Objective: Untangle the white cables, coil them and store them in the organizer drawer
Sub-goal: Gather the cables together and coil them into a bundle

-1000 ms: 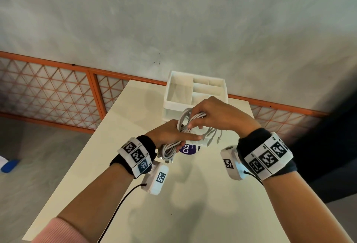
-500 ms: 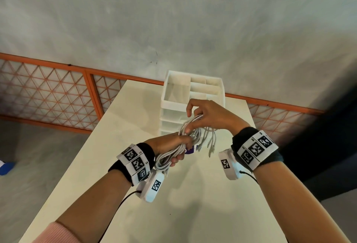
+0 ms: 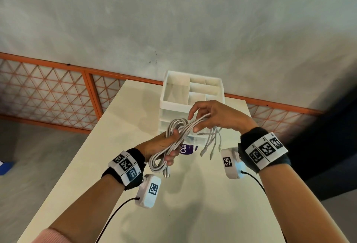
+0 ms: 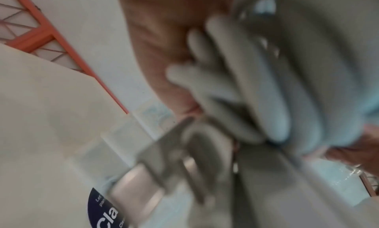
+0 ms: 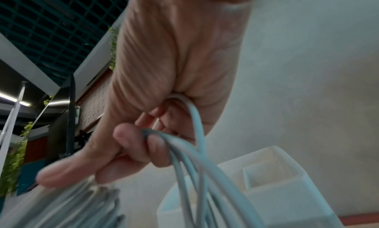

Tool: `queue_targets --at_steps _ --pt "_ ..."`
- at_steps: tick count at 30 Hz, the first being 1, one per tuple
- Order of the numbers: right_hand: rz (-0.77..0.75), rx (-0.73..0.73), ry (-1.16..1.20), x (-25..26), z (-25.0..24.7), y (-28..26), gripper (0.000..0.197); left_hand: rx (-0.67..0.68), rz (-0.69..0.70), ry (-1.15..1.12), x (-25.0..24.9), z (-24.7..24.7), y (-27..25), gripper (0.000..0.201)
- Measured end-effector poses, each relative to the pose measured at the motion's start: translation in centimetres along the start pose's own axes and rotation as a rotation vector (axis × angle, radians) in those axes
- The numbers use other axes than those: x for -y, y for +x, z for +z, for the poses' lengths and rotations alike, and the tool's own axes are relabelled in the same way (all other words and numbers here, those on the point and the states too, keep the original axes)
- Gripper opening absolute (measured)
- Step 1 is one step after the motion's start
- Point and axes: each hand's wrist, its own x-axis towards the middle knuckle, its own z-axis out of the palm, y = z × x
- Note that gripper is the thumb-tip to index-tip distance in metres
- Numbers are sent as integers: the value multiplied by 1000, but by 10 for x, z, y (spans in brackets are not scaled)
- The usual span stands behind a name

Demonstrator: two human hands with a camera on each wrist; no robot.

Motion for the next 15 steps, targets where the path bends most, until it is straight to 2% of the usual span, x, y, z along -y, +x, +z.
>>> queue_targets --at_steps 7,10,15 --pt "27 -8 32 -7 4 -1 18 -42 -61 -69 1 -1 6 90" --pt "16 -30 18 -5 4 -1 16 -95 -81 1 0 3 8 90" --pt "-15 48 -42 6 17 1 18 -301 -43 203 -3 10 9 60"
